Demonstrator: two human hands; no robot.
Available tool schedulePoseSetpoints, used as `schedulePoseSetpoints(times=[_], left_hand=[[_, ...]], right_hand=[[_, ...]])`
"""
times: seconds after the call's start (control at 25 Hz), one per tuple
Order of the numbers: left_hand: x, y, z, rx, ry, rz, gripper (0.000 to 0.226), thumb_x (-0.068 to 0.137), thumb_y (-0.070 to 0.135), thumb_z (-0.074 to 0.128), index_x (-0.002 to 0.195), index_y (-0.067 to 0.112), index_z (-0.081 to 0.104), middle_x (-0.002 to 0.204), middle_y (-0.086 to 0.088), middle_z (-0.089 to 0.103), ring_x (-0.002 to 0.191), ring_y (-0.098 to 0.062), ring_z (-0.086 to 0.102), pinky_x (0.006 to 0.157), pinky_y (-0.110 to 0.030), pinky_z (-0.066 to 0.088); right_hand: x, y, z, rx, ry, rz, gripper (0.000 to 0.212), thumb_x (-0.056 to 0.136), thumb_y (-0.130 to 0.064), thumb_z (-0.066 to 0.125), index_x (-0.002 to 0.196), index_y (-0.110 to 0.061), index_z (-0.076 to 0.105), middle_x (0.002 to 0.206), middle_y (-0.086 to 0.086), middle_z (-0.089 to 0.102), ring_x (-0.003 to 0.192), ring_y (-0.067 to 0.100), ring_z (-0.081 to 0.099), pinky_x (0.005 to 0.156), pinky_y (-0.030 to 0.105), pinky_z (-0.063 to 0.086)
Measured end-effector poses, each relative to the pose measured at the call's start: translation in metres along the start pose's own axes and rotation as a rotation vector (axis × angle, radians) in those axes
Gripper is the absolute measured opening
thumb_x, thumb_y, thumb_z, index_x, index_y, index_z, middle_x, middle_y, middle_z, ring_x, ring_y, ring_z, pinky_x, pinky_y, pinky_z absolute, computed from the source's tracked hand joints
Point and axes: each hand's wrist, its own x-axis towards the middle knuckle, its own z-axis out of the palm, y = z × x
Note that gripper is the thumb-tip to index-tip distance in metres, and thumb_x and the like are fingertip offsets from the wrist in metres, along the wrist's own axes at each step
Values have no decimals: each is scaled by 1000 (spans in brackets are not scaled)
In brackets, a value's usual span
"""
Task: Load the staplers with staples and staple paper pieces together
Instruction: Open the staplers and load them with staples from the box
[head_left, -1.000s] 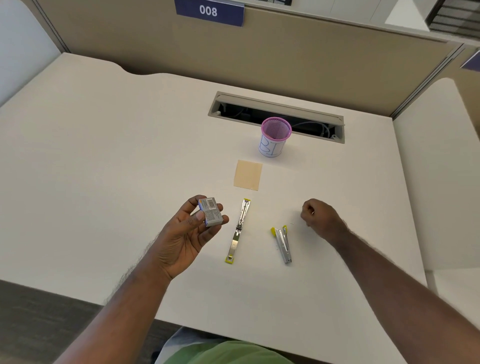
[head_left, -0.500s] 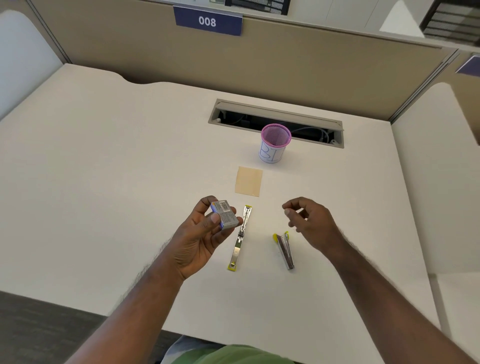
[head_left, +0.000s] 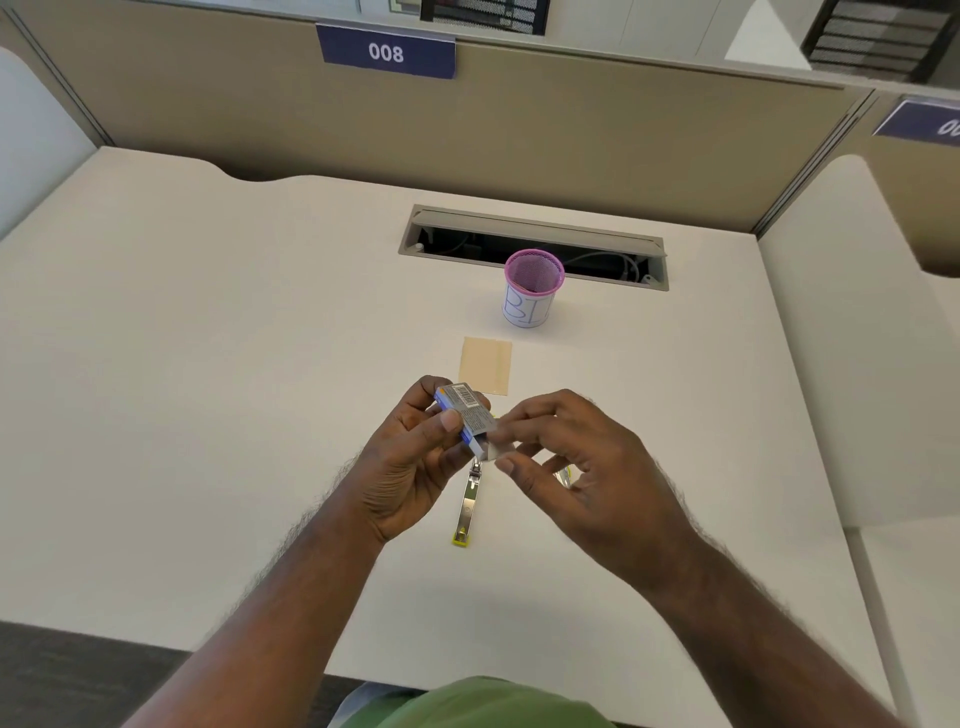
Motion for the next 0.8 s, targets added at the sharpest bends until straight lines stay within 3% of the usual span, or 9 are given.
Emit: schedulePoseSetpoints(times=[0.2,0.32,0.4,0.56,0.64,0.8], left_hand=[[2,4,4,-13,-40,29,37,60,24,92,87,19,68,98,-8,72,90,-31,72,76,-30,60],[2,5,6,-20,-62,28,34,60,23,91,85,20,68,97,-6,72,88,-30,73,73,-28,59],[2,6,6,-30,-77,22,32,61,22,91,83,19,68,96,-6,72,86,-27,73,71,-25,59],[3,5,6,42,-84,4,32,61,23,91,79,20,65,95,-5,70,86,-23,71,71,-24,58],[2,5,6,82,-102,-4,30,63,20,89,78,19,63,96,-6,70,86,-26,71,70,-25,58],[3,2,8,152,-119,-15,20,75,1,69,74,21,63,95,-3,70,85,-23,71,71,-25,57]], right_hand=[[-4,-4,0,-26,50,-46,7,92,-38,62,87,-34,66,93,-18,61,86,10,64,68,25,54],[-3,-6,1,54,83,18,4,90,-32,65,91,-36,67,91,-21,68,86,7,67,70,13,51],[-1,-8,0,71,90,73,7,88,-32,66,93,-37,67,92,-23,70,86,8,69,72,16,53],[0,-14,-6,-94,60,192,13,85,-45,59,92,-38,67,85,-19,71,81,7,68,69,37,58],[2,-20,-10,-281,-6,241,24,83,-55,51,90,-39,68,82,-19,70,76,5,65,66,37,56],[12,-29,-15,-507,-114,359,20,85,-51,55,84,-36,69,79,-17,70,71,6,62,67,30,52]])
